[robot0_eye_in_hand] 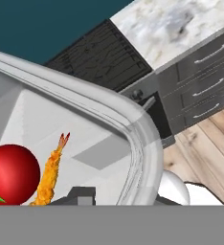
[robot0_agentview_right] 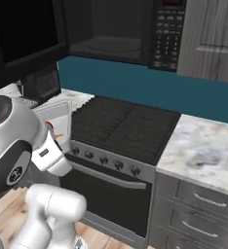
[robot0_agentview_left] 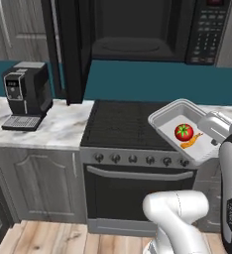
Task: Place the tupperware containing the shrimp and tomato meal in the microwave. Close the microwave door and press the start button to reheat the meal.
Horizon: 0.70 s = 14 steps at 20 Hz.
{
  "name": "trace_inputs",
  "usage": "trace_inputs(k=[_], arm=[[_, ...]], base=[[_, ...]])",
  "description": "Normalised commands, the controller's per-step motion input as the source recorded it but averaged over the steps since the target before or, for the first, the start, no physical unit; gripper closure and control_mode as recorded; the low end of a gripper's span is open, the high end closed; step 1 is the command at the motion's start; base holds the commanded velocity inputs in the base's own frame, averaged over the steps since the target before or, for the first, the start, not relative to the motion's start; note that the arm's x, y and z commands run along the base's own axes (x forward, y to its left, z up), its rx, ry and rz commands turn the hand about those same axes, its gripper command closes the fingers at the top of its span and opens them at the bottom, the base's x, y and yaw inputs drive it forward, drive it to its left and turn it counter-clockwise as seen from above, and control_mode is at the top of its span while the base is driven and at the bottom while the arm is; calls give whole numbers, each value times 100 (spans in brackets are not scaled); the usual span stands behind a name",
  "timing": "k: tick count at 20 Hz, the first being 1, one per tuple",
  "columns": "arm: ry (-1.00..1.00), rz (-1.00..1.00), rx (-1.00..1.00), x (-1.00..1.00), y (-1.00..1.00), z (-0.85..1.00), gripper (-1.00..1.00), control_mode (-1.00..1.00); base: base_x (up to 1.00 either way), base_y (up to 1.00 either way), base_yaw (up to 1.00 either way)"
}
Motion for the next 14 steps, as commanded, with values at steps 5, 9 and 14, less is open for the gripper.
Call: trace_inputs(k=[5,9,14], arm=[[0,0,0,0,0,0,100,100],[0,0,0,0,0,0,100,100],[0,0,0,0,0,0,100,100]], base=[[59,0,13],[51,0,14],[33,0,22]])
